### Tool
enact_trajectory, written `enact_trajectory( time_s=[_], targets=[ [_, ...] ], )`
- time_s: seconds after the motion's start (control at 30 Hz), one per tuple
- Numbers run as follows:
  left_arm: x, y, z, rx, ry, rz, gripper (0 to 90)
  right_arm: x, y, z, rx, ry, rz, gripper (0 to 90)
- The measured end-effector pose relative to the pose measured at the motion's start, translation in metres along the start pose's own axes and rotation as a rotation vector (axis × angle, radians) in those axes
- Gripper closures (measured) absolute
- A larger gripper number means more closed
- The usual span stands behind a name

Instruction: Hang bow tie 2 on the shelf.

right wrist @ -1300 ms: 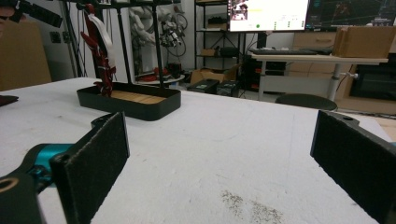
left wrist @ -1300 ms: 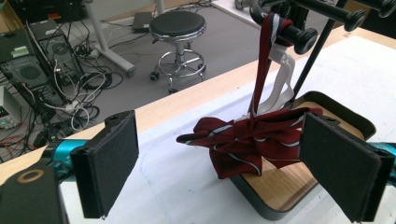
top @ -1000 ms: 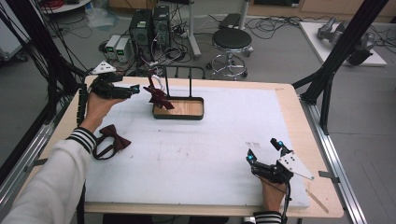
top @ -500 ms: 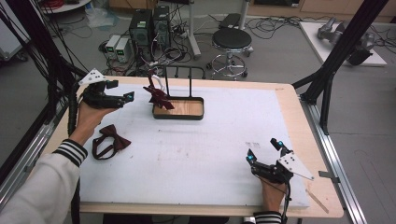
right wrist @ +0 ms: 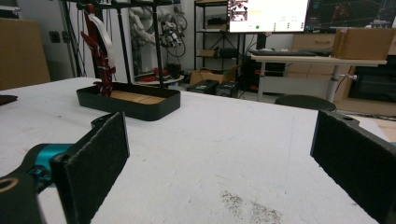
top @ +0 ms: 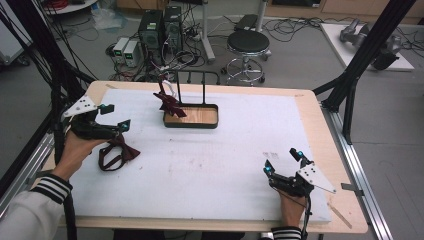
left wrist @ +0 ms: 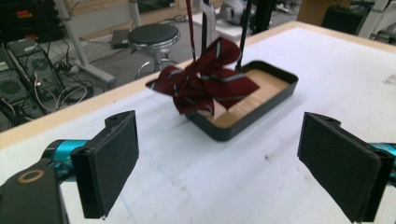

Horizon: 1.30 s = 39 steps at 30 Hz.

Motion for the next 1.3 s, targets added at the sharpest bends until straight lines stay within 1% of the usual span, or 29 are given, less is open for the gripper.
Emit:
enact_trajectory(
  time_s=[0.03,0.07,0.1,0.13,0.17,0.23,0.27,0.33,0.37,0.4,0.43,0.5,0.53,0.57,0.63,0.67,0.7,0.73,0.77,0.8,0.83,0.87,0.93,1.03,1.07,1.13,1.17,1.23,1.3],
  targets=[
    [0.0,0.003,0.002,0.009,-0.002,-0.008,13.1,0.0,0.0,0.0,0.0,0.001,0.002,3.6],
    [0.0,0.003,0.002,0.009,-0.002,-0.008,13.1,0.0,0.0,0.0,-0.001,-0.001,-0.002,3.6],
    [0.0,0.008,0.006,0.032,-0.01,-0.021,13.1,0.0,0.0,0.0,0.0,-0.002,-0.004,3.6],
    [0.0,0.008,0.006,0.032,-0.01,-0.021,13.2,0.0,0.0,0.0,0.002,0.0,-0.007,3.6],
    [0.001,0.013,0.011,0.05,-0.01,-0.023,13.2,0.0,0.0,0.0,0.003,0.0,-0.008,3.6],
    [0.003,0.018,0.015,0.07,-0.011,-0.029,13.3,0.0,0.0,0.0,0.004,0.001,-0.007,3.6],
    [0.003,0.018,0.015,0.07,-0.011,-0.029,13.5,0.0,0.0,0.0,0.004,0.001,-0.008,3.6],
    [0.007,0.023,0.019,0.089,-0.017,-0.024,13.5,0.0,0.0,0.0,0.004,0.0,-0.008,3.6],
    [0.009,0.027,0.021,0.107,-0.018,-0.034,13.5,0.0,0.0,0.0,0.004,-0.001,-0.009,3.6],
    [0.01,0.028,0.021,0.117,-0.02,-0.04,13.5,0.0,0.0,0.0,0.005,-0.001,-0.009,3.6],
    [0.012,0.03,0.021,0.136,-0.02,-0.052,13.6,0.0,0.0,0.0,0.005,-0.001,-0.01,3.6],
    [0.015,0.032,0.021,0.159,-0.026,-0.053,13.6,0.0,0.0,0.0,0.006,-0.001,-0.009,3.6],
    [0.015,0.032,0.021,0.159,-0.026,-0.053,13.6,0.0,0.0,0.0,0.006,0.0,-0.008,3.6],
    [0.018,0.034,0.02,0.173,-0.021,-0.047,13.6,0.0,0.0,0.0,0.006,0.001,-0.008,3.6],
    [0.019,0.035,0.019,0.178,-0.02,-0.047,13.6,0.0,0.0,0.0,0.007,0.001,-0.009,3.6],
    [0.02,0.036,0.018,0.188,-0.017,-0.05,13.6,0.0,0.0,0.0,0.007,0.0,-0.009,3.6],
    [0.022,0.04,0.015,0.212,-0.012,-0.059,13.6,0.0,0.0,0.0,0.006,0.001,-0.007,3.6],
    [0.023,0.041,0.014,0.221,-0.011,-0.064,13.7,0.0,0.0,0.0,0.006,0.001,-0.005,3.6],
    [0.025,0.044,0.011,0.242,-0.012,-0.069,13.7,0.0,0.0,0.0,0.007,0.001,-0.005,3.6],
    [0.025,0.044,0.011,0.242,-0.012,-0.069,13.7,0.0,0.0,0.0,0.007,0.001,-0.005,3.6],
    [0.028,0.048,0.008,0.272,-0.008,-0.078,13.9,0.0,0.0,0.0,0.006,0.001,-0.006,3.6],
    [0.029,0.049,0.006,0.287,-0.008,-0.079,14.2,0.0,0.0,0.0,0.007,0.001,-0.004,3.6],
    [0.032,0.051,0.004,0.298,-0.005,-0.083,14.2,0.0,0.0,0.0,0.008,0.001,-0.011,3.6],
    [0.035,0.053,0.002,0.309,-0.006,-0.085,14.3,0.0,0.0,-0.001,0.008,0.001,-0.009,3.6],
    [0.038,0.055,0.0,0.319,0.01,-0.088,15.3,0.0,0.0,-0.001,0.007,0.002,-0.005,3.6],
    [0.039,0.056,-0.002,0.328,0.014,-0.086,17.3,0.0,0.0,-0.001,0.007,0.002,-0.007,3.6],
    [0.043,0.059,-0.004,0.341,0.022,-0.079,17.3,0.0,0.0,-0.001,0.008,0.002,-0.002,3.6],
    [0.044,0.06,-0.006,0.348,0.025,-0.074,17.3,0.0,0.0,-0.001,0.008,0.001,-0.008,3.6],
    [0.047,0.063,-0.01,0.37,0.04,-0.071,17.3,0.0,0.0,-0.001,0.01,0.001,-0.013,3.6]
  ],
)
Point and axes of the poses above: each handheld gripper's, and its own axes: z roughly backward along the jaws, y roughly out of its underside, x roughly to its left, the point moved 4 cm from there along -z, roughly forward along the jaws, and after that the axes turned 8 degrees about x, right-handed, at the moved point
